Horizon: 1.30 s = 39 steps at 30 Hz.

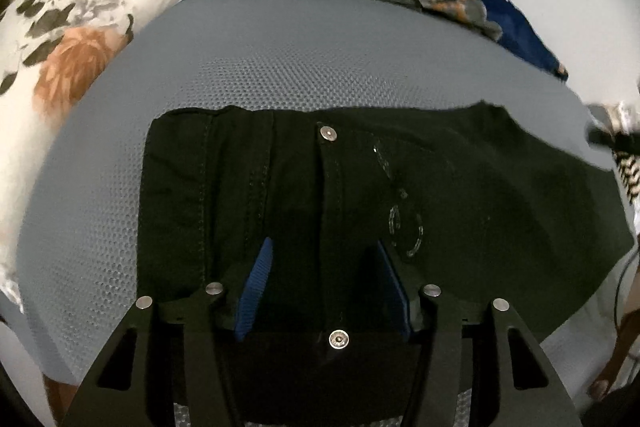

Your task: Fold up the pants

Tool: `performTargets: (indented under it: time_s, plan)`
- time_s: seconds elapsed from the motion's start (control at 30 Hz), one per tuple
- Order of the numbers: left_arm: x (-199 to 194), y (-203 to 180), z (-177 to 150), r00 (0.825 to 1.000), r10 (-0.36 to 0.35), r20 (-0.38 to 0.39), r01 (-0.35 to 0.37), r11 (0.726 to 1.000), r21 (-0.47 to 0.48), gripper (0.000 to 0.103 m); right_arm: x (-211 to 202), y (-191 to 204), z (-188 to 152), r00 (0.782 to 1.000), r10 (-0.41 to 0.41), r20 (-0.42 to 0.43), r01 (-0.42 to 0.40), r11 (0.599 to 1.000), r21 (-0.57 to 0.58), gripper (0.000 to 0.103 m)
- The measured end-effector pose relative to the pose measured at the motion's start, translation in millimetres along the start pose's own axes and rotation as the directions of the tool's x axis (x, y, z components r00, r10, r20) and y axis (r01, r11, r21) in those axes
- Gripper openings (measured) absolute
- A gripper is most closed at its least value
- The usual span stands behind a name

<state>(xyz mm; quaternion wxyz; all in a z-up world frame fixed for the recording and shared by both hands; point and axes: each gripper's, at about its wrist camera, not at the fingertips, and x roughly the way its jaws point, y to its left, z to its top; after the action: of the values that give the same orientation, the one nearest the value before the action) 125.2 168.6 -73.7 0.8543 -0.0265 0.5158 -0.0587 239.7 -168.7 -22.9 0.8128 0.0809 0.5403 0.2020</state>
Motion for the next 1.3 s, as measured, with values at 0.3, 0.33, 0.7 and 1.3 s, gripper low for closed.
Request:
performTargets:
  time_s: [0.3,0.33,0.7,1.3]
  plan:
    - [-2,14,-2,0.998,-0.071,-0.002,0.07,0.997,-0.038,0.054,97,61,62,0.953,0.185,-0.24,-0.218,0.969,-0.117,0.038]
    - [-2,14,-2,0.997,-0.074,-0.001,0.074,0.997,-0.038,0.054,102,62,62,0.947,0.185,-0.262,-0.223,0.967,-0.123,0.038]
    - [-3,18,-4,0.995,-0.096,0.009,0.097,0.994,-0.055,0.054,129,58,67,0.959,0.172,-0.224,-0.199,0.974,-0.107,0.009]
    - [-23,-47,29,0.975,-0.13,0.179,0.102,0.982,0.158,0.054,24,11,4,0.983,-0.165,0.085,0.172,0.982,-0.082,0.042]
